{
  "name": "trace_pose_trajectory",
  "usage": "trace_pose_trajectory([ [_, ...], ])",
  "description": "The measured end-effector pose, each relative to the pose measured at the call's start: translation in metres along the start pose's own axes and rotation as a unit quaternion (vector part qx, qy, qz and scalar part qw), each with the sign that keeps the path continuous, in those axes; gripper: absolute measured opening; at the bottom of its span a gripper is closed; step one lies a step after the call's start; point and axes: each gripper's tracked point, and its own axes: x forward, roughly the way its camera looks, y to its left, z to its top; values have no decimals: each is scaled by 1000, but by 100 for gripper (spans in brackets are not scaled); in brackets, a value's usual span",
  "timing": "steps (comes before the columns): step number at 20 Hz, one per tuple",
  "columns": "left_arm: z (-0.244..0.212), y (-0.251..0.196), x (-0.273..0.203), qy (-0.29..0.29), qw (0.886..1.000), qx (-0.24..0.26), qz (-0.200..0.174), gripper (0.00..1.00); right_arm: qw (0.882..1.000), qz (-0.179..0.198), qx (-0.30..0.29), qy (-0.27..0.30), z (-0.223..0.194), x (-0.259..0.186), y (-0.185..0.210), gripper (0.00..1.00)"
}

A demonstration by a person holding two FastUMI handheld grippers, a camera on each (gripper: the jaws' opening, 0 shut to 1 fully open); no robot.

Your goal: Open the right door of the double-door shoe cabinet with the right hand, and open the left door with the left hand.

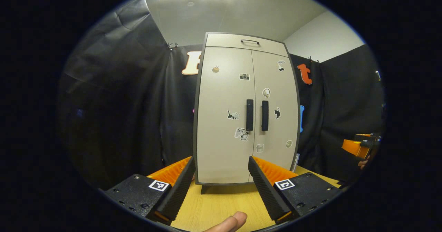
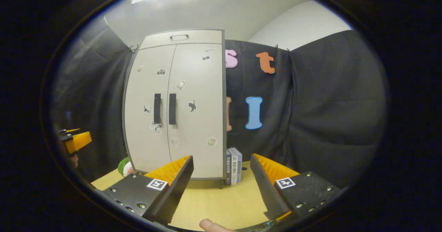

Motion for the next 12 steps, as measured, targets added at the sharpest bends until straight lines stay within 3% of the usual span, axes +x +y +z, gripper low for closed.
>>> trace_pose_trajectory([
  [4,-1,2,0,-3,1000,19,16,96,1000,4,0,-1,-1,-1,-1,98],
  [7,-3,-11,-2,2,1000,5,-2,96,1000,5,4,0,-2,-2,-4,97],
  [12,-2,-9,-4,-4,1000,14,5,95,1000,8,7,1,-4,-2,-4,98],
])
